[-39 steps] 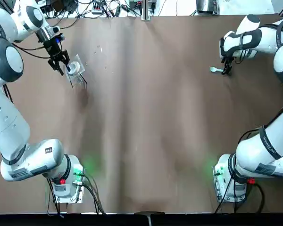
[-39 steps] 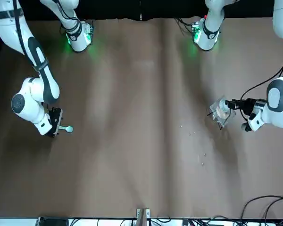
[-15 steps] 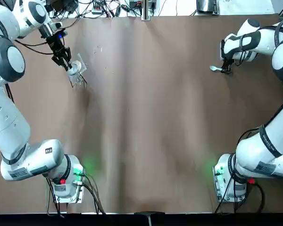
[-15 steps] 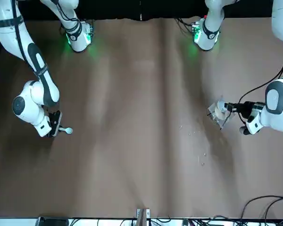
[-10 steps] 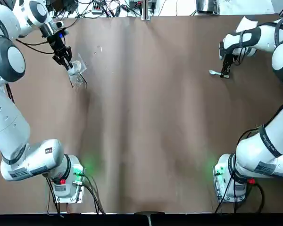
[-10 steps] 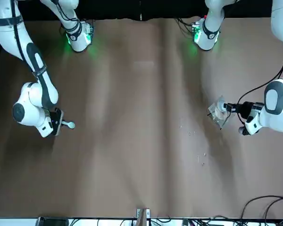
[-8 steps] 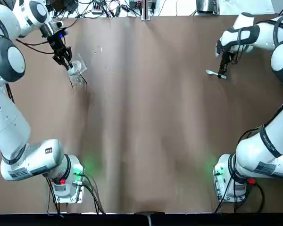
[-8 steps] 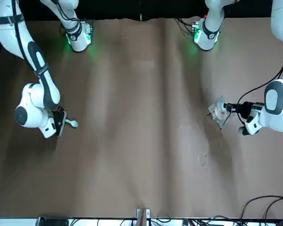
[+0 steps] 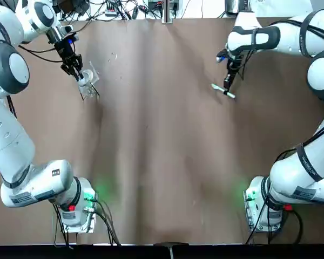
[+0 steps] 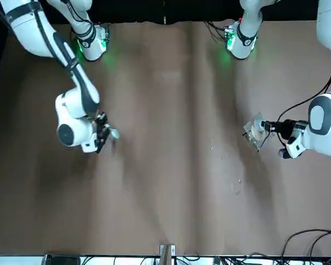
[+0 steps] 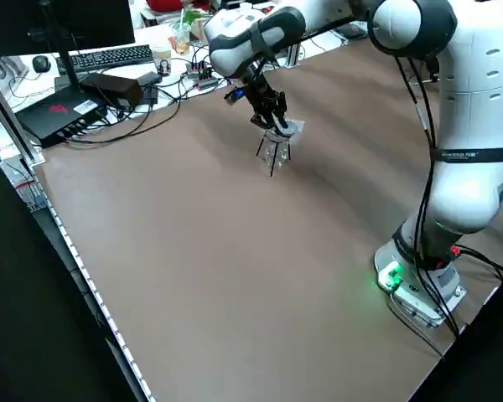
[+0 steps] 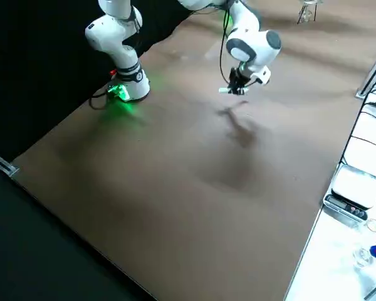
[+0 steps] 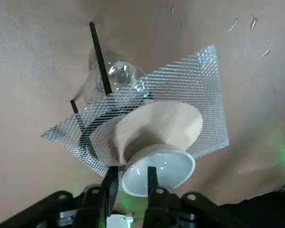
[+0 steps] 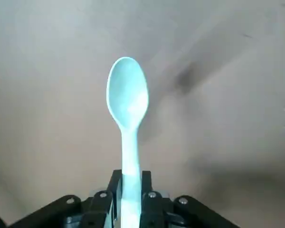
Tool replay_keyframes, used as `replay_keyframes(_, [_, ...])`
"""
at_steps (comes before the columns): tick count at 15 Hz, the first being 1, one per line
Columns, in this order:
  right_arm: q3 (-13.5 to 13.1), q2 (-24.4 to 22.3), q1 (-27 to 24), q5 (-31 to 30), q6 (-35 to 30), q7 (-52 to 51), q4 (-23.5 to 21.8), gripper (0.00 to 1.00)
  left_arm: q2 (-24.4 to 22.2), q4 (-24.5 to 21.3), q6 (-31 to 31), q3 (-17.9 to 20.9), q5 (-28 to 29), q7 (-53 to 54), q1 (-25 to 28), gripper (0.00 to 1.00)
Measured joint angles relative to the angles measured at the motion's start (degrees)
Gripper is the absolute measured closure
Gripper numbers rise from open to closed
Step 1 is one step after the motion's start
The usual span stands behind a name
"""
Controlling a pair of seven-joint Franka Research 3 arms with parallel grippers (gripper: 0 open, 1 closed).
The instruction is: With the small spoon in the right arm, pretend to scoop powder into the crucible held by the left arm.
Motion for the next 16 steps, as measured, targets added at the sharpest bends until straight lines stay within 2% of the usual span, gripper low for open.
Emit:
replay_keyframes(2, [3.7,0.0,0.3,3.8,-0.4,9.6,0.0,0.80,0.3,0.0,0.0,0.0,0.0,0.0,0.0,0.68])
replay_keyframes(4, [5.3,0.0,1.9,8.7,-0.4,15.7,0.1,0.80,0.5,0.0,0.1,0.0,0.0,0.0,0.0,0.70])
replay_keyframes(6, [5.5,0.0,4.9,12.9,-0.3,21.8,1.0,0.80,0.6,0.0,0.1,0.0,0.0,0.0,0.0,0.88])
replay_keyframes(8, [5.5,1.3,8.9,19.5,-0.3,31.1,3.7,0.80,0.5,0.5,-0.2,0.0,-0.4,0.0,0.1,0.94])
replay_keyframes(11, [5.4,5.7,11.0,24.4,-0.2,38.1,7.6,0.80,0.5,0.6,0.0,0.0,-0.4,0.0,0.1,0.94])
replay_keyframes(14, [5.1,10.7,13.1,25.2,0.3,47.2,11.6,0.80,0.2,1.5,0.0,-0.5,-1.1,-0.1,0.4,0.94])
replay_keyframes(16, [5.0,14.5,13.7,25.3,0.4,52.2,14.7,0.80,-1.0,2.1,-0.1,-1.6,-3.6,-1.4,0.6,0.94])
